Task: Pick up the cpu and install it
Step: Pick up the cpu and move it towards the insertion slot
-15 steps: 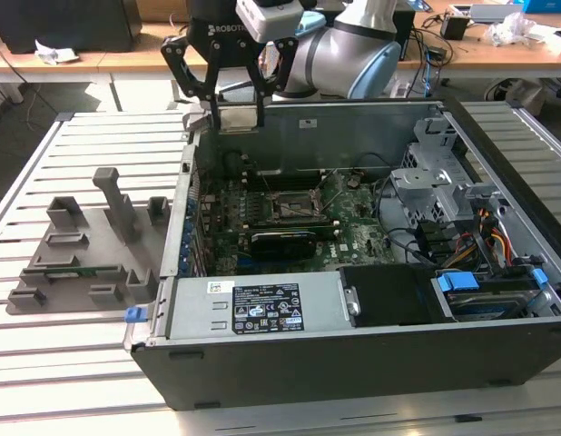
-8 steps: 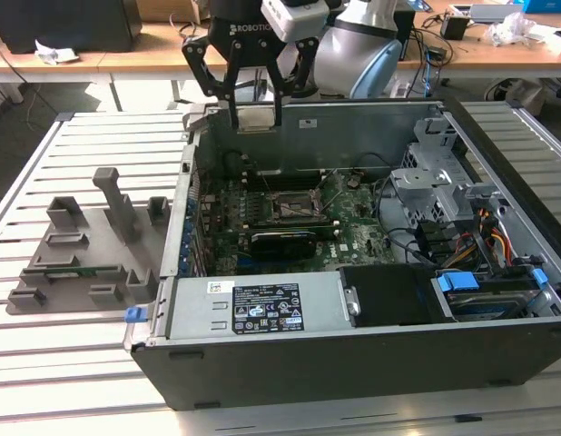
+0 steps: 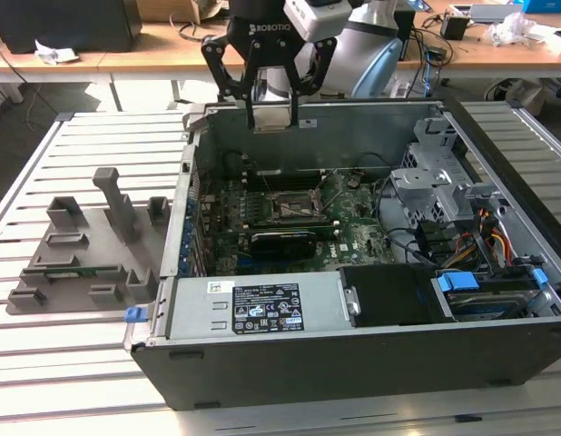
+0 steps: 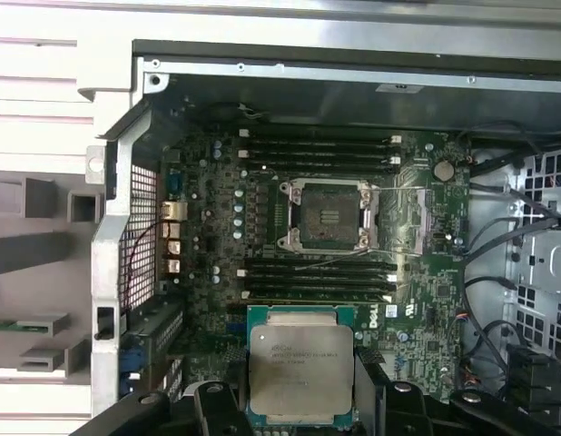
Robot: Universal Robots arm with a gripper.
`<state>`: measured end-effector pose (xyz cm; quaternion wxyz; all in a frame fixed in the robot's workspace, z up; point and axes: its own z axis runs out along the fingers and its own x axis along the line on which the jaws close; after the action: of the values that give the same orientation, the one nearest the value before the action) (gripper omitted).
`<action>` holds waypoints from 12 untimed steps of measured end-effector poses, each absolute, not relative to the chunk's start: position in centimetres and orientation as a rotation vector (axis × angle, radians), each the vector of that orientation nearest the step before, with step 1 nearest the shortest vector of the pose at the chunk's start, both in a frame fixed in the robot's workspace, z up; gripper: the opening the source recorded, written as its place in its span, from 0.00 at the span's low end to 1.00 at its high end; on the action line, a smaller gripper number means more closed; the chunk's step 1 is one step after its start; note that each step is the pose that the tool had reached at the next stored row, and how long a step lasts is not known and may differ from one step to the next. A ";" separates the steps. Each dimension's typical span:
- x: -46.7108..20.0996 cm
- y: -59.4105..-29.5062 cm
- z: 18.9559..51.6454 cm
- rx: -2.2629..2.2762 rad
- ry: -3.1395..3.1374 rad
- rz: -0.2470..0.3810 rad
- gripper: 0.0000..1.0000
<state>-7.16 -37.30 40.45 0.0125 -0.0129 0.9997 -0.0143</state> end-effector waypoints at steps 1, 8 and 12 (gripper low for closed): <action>-6.9 -37.3 40.5 -0.040 3.116 -0.045 0.55; -4.8 -37.2 40.3 -0.040 3.116 -0.045 0.55; -4.2 -36.8 39.4 -0.042 3.116 -0.048 0.55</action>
<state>-4.20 -36.83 39.41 0.0124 -0.0134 0.9997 -0.0154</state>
